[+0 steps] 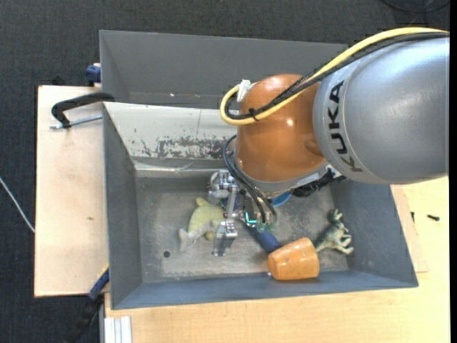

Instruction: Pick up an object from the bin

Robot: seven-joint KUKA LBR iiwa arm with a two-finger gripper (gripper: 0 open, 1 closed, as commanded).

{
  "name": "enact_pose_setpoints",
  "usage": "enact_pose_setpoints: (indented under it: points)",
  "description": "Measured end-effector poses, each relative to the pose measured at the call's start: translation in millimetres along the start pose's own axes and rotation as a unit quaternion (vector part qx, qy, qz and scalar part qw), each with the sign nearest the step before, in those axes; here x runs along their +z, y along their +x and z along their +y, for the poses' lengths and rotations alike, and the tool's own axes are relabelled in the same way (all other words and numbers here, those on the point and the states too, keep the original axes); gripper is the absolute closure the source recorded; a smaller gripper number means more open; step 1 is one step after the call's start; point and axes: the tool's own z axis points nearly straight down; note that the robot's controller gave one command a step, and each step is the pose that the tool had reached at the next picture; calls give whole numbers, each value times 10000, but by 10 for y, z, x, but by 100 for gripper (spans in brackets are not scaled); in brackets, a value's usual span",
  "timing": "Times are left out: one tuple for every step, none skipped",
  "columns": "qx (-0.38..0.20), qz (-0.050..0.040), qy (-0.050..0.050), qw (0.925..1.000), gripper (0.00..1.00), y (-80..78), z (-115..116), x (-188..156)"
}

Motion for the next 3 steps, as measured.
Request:
enact_pose_setpoints:
  points:
    - [-710, -82, -13, 9974, 0, -397, -139, 1147]
    - [-706, -108, -19, 9974, 100, -408, -132, 1104]
    - [-852, -115, -9, 9963, 100, -633, -217, -450]
